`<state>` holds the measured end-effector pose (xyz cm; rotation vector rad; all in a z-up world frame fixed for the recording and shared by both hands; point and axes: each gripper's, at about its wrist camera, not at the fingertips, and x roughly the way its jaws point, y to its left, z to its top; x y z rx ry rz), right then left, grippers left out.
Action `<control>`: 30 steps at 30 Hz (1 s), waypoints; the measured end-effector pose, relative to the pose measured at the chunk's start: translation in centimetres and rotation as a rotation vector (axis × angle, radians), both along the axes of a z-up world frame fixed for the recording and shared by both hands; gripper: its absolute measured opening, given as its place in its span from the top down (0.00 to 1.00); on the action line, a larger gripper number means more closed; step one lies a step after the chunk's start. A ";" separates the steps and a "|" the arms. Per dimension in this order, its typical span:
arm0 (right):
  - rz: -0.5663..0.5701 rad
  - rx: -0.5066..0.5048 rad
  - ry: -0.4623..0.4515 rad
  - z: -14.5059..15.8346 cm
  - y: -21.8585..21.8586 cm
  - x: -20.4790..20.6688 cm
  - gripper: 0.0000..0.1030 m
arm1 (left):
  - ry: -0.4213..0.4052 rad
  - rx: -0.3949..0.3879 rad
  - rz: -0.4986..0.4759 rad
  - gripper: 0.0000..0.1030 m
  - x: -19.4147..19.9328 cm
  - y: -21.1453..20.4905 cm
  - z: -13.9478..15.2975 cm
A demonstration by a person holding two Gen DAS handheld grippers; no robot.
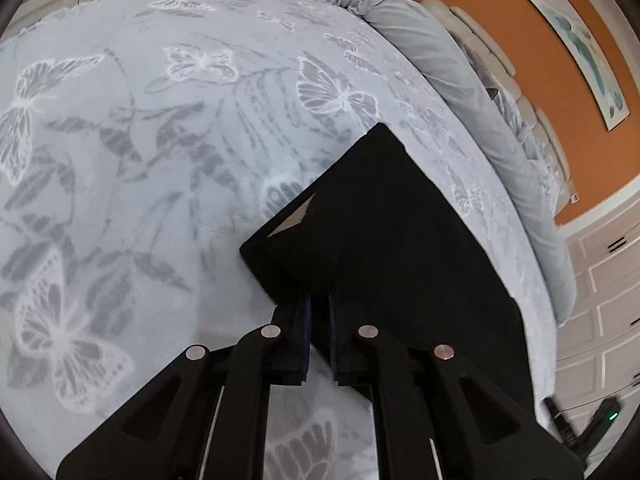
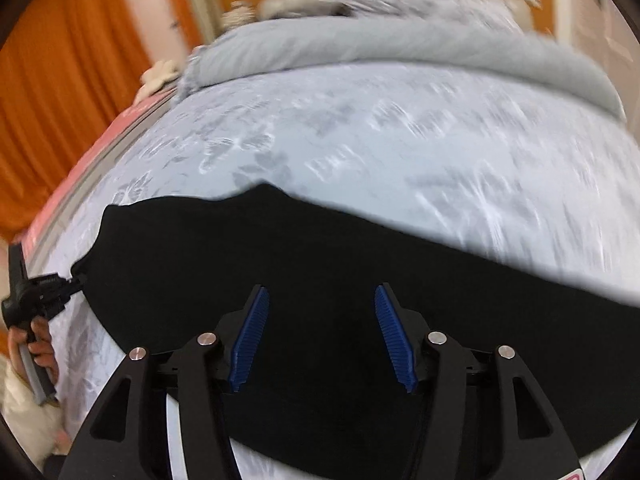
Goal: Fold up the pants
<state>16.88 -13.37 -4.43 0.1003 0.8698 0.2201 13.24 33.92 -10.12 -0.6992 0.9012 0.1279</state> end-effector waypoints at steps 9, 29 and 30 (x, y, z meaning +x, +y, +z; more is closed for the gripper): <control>0.193 -0.088 0.098 -4.4 11.0 11.1 0.87 | -0.020 0.066 -0.012 0.90 0.3 -0.3 -0.4; -0.486 0.034 0.042 0.2 -23.4 -10.7 0.42 | -0.038 -0.232 0.145 0.10 -3.3 2.3 -0.7; -0.536 0.057 0.056 -0.2 -25.2 -12.1 0.42 | -0.041 -0.243 0.126 0.10 -2.8 1.8 -0.8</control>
